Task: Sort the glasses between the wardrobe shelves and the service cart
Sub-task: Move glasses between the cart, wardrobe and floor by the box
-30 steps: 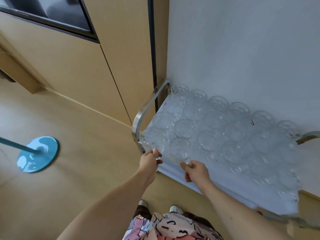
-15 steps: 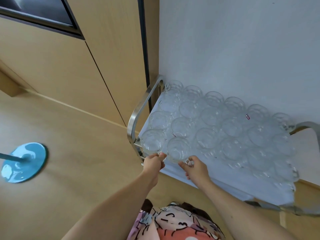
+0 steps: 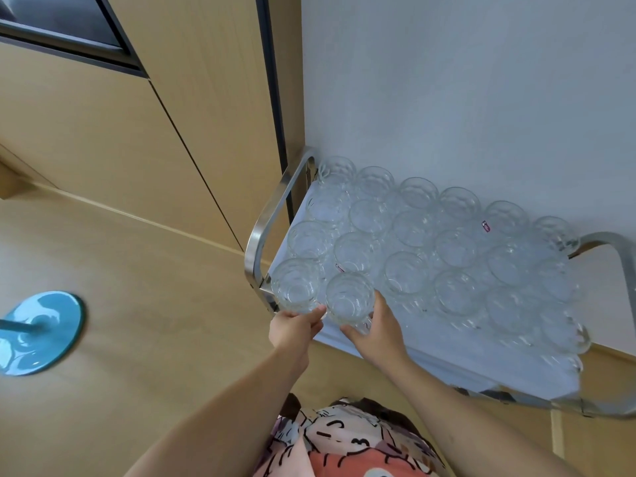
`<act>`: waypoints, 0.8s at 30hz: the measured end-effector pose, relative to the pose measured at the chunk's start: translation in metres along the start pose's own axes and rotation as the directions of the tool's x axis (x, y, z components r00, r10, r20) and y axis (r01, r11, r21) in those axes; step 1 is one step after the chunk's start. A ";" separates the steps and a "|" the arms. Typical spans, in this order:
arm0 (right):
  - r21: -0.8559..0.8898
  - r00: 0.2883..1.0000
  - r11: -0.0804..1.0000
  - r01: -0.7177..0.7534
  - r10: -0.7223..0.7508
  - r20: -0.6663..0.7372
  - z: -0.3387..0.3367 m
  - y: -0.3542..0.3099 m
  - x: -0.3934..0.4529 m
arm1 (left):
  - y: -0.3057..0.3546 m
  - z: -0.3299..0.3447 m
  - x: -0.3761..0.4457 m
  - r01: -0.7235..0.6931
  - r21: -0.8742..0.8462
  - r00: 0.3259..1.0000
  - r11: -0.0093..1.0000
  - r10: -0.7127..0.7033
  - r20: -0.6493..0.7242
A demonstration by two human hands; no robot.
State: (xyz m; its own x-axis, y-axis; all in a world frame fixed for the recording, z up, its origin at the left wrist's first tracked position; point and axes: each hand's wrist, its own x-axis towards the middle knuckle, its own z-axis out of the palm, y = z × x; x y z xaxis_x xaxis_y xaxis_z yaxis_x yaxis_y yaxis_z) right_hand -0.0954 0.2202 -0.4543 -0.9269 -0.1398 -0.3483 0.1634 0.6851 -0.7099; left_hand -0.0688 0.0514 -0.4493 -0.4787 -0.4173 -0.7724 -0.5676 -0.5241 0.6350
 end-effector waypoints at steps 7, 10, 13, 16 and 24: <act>0.079 0.986 0.995 -0.053 0.065 -0.151 0.015 -0.021 0.005 | 0.026 -0.004 0.002 -0.211 0.109 0.977 0.971 0.206 0.057; 0.045 0.982 0.998 -0.032 0.040 -0.183 0.019 -0.022 0.005 | 0.036 -0.007 0.002 -0.213 0.157 0.975 0.964 0.201 0.090; 0.030 0.982 0.999 -0.023 0.028 -0.188 0.021 -0.025 0.006 | 0.037 -0.012 0.003 -0.331 0.309 0.944 0.892 0.312 0.112; 0.037 0.981 0.999 -0.009 0.016 -0.195 0.023 -0.029 0.007 | 0.042 -0.013 0.004 -0.394 0.344 0.919 0.852 0.359 0.163; 0.072 0.975 0.997 -0.026 0.041 -0.220 0.023 -0.034 0.009 | 0.051 -0.003 0.007 -0.375 0.351 0.926 0.858 0.336 0.169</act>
State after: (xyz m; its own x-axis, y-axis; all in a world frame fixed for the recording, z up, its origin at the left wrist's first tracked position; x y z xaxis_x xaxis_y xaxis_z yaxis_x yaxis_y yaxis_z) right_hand -0.1017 0.1793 -0.4469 -0.9710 0.0496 -0.2340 0.2114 0.6353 -0.7427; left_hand -0.0989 0.0193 -0.4226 -0.7476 -0.4373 -0.4998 -0.5422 -0.0326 0.8396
